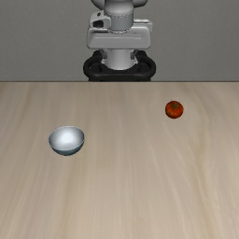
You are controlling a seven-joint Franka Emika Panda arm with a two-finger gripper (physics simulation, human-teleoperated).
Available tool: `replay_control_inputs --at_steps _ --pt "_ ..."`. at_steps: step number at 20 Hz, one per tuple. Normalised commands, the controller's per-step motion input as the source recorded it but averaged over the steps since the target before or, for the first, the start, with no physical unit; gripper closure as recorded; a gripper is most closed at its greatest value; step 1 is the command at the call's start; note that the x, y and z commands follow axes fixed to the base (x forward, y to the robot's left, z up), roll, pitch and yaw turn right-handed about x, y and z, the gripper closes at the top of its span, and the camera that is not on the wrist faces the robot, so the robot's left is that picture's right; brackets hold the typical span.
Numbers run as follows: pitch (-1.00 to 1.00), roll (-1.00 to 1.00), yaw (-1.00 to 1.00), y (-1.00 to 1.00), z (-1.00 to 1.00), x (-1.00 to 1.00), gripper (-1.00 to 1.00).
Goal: Pick the tomato on the table and place it on the bowl
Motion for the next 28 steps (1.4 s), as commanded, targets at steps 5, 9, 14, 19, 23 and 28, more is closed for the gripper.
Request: replay_control_inputs --at_steps 5,9,14,19,23,28 --pt "0.00 0.00 0.00 1.00 0.00 0.00 -1.00" --pt "0.00 0.00 0.00 1.00 0.00 0.00 -1.00" --pt "0.00 0.00 0.00 1.00 0.00 0.00 -1.00" --pt "0.00 0.00 0.00 0.40 0.00 -0.20 -1.00" --pt "0.00 0.00 0.00 0.00 -1.00 0.00 -1.00" --pt "0.00 0.00 0.00 0.00 -1.00 0.00 -1.00"
